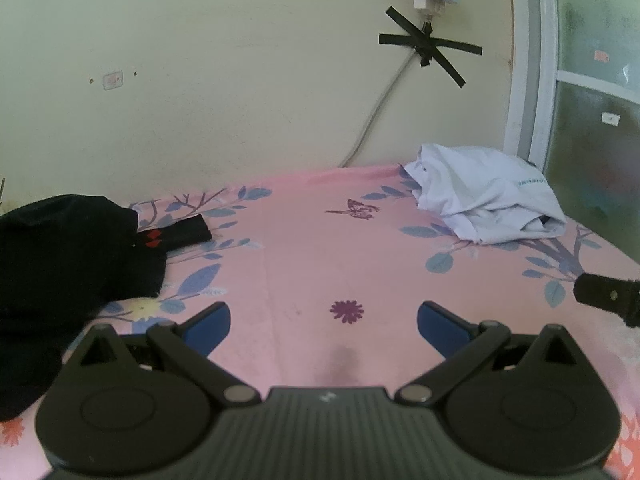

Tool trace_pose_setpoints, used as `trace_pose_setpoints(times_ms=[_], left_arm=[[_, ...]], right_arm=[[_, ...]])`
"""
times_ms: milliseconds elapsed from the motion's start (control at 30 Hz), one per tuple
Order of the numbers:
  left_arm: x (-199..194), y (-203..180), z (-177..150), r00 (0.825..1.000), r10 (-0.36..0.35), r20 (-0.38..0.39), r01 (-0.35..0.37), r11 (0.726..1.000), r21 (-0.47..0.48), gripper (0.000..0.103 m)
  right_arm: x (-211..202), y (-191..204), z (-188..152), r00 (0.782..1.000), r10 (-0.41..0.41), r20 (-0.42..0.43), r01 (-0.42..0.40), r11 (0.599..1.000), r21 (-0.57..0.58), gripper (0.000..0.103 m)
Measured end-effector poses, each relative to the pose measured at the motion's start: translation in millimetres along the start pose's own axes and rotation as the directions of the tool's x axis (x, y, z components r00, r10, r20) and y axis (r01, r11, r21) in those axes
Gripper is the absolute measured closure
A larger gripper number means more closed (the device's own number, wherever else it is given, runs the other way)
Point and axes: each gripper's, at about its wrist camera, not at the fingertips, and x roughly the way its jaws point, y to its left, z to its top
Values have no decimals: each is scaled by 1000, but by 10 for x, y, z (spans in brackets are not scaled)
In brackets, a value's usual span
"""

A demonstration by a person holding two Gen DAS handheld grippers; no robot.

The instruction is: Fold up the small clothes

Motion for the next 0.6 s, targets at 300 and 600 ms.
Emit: trace_pose_setpoints(times_ms=[300,600], left_arm=[[36,-94,-27,999,-9,-41,12,998,57,0],[54,-98,-37,999,9,-46,-6,998,70,0]], right_arm=[[-2,-55,-35,1000,10,-8,-10,999,37,25],[2,-87,-44,1000,20,-6,-20,998,56,25]])
